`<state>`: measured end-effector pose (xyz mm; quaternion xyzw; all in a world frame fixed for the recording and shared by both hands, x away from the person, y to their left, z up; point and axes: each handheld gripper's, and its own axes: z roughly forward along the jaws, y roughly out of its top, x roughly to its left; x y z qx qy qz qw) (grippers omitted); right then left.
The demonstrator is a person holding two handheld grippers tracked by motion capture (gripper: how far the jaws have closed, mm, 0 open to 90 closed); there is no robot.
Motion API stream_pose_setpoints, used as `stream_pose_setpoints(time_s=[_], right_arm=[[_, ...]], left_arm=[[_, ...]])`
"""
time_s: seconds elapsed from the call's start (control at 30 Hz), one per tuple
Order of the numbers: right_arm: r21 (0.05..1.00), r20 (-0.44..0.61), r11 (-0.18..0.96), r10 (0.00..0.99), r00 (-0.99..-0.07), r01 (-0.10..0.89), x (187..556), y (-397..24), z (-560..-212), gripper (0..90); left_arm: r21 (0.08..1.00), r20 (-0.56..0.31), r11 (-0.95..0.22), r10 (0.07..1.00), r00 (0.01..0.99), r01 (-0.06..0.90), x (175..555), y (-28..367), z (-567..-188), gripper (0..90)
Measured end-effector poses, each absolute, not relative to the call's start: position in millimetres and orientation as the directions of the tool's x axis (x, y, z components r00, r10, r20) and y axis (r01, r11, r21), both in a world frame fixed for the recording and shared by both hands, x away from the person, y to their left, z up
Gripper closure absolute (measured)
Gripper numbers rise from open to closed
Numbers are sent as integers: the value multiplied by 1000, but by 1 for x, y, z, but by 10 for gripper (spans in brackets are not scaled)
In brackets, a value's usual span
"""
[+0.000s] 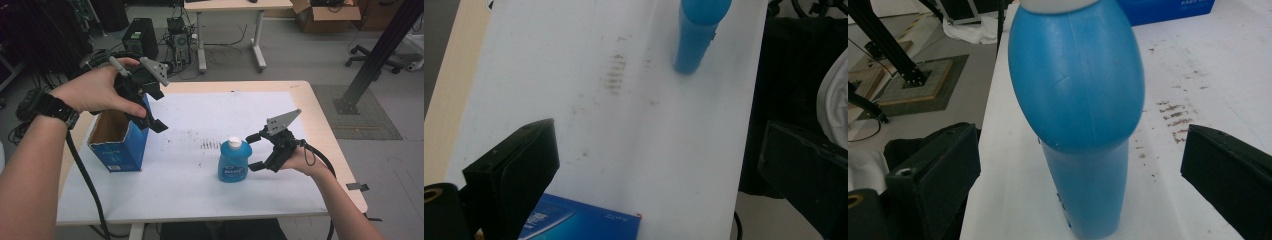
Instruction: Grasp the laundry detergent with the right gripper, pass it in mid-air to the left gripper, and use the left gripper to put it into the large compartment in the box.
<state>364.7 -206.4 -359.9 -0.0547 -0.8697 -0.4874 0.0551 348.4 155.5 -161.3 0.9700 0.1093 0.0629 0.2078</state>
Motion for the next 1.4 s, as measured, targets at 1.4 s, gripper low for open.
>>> stream_pose_setpoints(time_s=[1.4], right_arm=[[859,144,491,38,-989,145,364,-174,-393,193]], left_arm=[[422,73,-886,242,967,190,346,157,-164,35]])
